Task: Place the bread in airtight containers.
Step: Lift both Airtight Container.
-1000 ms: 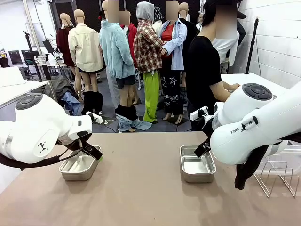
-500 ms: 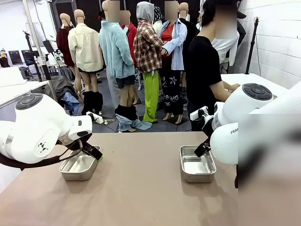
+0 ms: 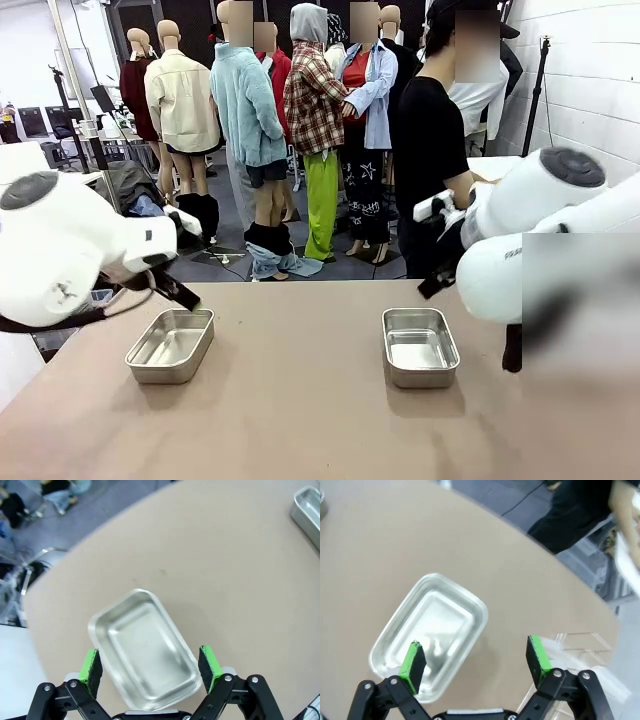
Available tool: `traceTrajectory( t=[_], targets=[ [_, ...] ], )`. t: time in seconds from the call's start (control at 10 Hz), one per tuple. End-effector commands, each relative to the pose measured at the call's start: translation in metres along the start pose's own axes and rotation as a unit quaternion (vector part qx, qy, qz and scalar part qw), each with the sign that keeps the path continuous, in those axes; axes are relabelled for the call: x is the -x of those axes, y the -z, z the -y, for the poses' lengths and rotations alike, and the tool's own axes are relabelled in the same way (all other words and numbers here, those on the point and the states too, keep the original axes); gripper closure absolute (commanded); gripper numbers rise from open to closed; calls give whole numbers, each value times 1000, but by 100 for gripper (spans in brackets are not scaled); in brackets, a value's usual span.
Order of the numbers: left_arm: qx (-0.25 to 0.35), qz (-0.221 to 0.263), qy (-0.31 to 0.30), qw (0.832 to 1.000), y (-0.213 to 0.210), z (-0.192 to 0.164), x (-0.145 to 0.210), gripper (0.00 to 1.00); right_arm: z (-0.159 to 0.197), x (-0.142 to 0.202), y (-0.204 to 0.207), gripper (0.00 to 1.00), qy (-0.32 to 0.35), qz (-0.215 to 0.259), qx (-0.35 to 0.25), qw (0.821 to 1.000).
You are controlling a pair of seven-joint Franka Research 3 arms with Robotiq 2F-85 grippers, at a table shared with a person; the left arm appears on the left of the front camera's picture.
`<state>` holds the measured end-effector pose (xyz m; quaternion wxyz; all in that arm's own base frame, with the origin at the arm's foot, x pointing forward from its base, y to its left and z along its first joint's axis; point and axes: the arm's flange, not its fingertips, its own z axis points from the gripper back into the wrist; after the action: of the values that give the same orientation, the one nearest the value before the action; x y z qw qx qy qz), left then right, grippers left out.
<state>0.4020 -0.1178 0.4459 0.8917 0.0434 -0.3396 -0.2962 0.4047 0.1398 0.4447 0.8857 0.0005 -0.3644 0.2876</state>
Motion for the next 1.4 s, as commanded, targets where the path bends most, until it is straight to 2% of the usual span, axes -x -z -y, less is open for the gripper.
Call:
traceTrajectory(
  t=[0.0, 0.2, 0.4, 0.6, 0.7, 0.8, 0.9, 1.3],
  targets=[
    [-56, -12, -1, 998, -39, -26, 21, 0, 48, 9, -37, 0, 31, 31, 78, 996],
    [-60, -15, -31, 998, -50, -77, 46, 0, 117, 42, -79, 0, 90, 25, 157, 983],
    [-78, -28, -32, 996, -56, -112, 62, 0, 182, 90, -117, 0, 147, -17, 241, 959],
    [-63, -17, -21, 998, -45, -129, 67, 0, 225, 140, -125, 0, 215, -55, 254, 941],
    [-50, -13, -19, 998, -37, -131, 68, 0, 237, 160, -120, 0, 238, -67, 250, 936],
    [-43, -13, -26, 999, -31, -130, 64, 0, 240, 173, -110, 0, 238, -69, 234, 940],
    [-65, -28, -35, 997, -49, -133, 65, 0, 256, 149, -139, 0, 213, -54, 256, 941],
    [-65, -28, -35, 997, -49, -133, 65, 0, 256, 149, -139, 0, 213, -54, 256, 941]
  ],
)
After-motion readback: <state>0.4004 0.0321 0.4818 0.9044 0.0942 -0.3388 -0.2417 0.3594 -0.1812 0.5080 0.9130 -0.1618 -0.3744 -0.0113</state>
